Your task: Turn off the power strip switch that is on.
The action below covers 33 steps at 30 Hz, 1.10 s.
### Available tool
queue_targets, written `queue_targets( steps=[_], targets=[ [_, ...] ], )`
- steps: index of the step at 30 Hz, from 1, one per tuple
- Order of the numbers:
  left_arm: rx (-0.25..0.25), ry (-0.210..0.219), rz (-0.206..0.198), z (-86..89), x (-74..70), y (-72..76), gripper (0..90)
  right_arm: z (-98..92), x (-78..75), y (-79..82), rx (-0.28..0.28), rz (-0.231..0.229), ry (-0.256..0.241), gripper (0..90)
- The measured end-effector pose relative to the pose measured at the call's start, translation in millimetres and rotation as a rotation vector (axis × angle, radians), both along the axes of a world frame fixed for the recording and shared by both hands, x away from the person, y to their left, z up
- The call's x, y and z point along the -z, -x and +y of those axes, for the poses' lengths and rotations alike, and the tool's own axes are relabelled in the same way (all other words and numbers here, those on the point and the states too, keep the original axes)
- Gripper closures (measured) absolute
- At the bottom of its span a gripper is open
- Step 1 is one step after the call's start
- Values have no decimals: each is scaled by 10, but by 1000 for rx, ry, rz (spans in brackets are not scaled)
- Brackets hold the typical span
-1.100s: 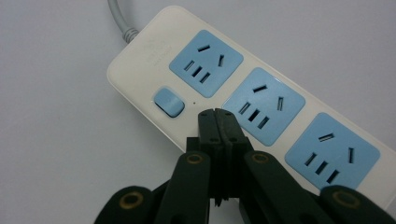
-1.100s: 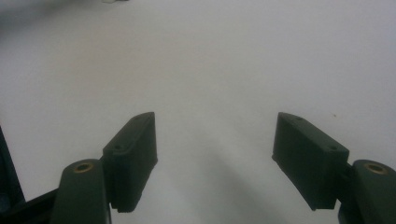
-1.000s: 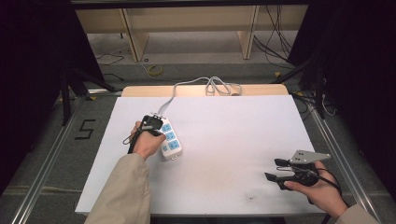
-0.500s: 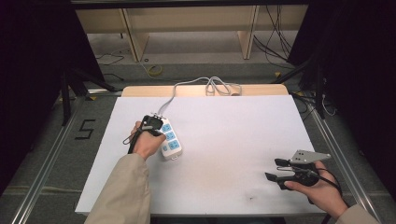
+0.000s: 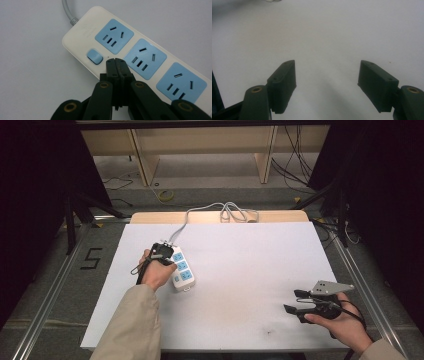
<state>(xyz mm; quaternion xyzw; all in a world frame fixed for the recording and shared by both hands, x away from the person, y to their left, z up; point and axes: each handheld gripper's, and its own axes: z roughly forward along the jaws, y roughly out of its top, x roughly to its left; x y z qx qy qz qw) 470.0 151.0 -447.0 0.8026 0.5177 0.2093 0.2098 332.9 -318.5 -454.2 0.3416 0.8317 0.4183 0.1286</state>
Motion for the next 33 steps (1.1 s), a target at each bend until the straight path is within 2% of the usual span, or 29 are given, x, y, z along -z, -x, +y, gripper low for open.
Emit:
queue_targets(
  steps=[13, 22, 23, 24, 28, 33],
  targets=[
    [-4, 11, -4, 11, -3, 1, 900, -3, -1, -2, -2, 1, 1, 307],
    [-17, 33, -26, 24, -36, 15, 896, -5, -2, 1, 1, 2, -3, 307],
    [-22, 41, -30, 24, -40, 17, 891, -6, -2, 0, -2, 2, 0, 307],
    [-19, 44, -32, 30, -48, 18, 843, -6, -1, 0, -2, 2, 1, 307],
    [-20, 63, -41, 26, -71, 37, 828, -5, -5, 4, 2, 2, -1, 307],
    [-18, 85, -64, 39, -107, 62, 766, -9, -5, 7, 3, 3, -4, 307]
  ],
)
